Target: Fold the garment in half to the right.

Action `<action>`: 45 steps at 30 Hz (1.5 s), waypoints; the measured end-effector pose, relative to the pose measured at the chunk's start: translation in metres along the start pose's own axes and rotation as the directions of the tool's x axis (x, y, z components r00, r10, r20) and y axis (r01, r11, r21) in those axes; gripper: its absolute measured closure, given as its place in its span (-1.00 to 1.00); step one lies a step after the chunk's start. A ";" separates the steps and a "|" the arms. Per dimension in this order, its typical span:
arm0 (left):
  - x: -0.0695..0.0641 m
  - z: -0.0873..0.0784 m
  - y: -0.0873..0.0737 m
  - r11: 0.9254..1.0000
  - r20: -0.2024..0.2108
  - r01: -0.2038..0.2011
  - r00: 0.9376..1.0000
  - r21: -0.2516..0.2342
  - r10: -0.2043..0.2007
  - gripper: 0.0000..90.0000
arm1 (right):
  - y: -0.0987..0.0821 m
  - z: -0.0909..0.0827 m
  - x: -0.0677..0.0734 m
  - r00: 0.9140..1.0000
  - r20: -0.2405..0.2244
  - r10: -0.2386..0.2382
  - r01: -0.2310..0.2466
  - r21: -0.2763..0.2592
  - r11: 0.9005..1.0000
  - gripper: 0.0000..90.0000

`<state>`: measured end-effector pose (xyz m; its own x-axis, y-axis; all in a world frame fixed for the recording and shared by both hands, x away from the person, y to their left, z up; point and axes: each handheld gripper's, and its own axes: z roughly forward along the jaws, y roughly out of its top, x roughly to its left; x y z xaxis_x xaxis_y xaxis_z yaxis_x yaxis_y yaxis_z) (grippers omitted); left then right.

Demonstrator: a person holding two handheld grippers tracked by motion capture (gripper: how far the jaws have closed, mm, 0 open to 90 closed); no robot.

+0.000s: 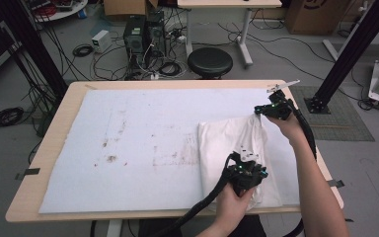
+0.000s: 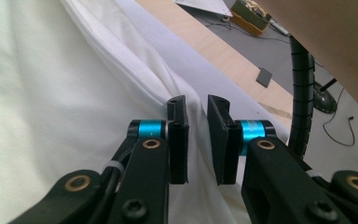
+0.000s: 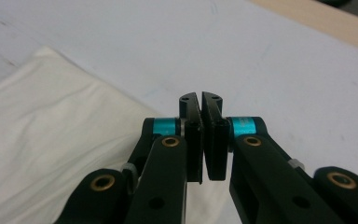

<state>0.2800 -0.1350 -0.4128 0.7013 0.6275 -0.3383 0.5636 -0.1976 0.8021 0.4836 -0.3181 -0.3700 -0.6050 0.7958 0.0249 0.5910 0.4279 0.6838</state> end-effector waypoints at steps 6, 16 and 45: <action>-0.007 -0.004 0.002 0.996 0.062 -0.012 0.998 -0.084 0.018 0.36 | -0.012 0.006 -0.001 0.995 0.091 0.028 -0.031 0.027 0.999 0.85; 0.021 -0.082 0.005 0.971 -0.017 -0.147 0.989 -0.189 0.146 0.15 | -0.032 -0.018 0.005 0.982 0.073 0.175 -0.170 -0.069 0.983 0.55; 0.148 -0.232 -0.076 0.955 -0.294 -0.236 0.939 -0.180 0.177 0.10 | -0.109 -0.069 0.062 0.955 0.097 0.279 -0.258 -0.186 0.948 0.42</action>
<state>0.2397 0.1476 -0.4099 0.6299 0.7760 -0.0313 0.2941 -0.2010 0.9344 0.3451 -0.3447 -0.3926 -0.3614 0.9213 0.1435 0.6169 0.1208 0.7778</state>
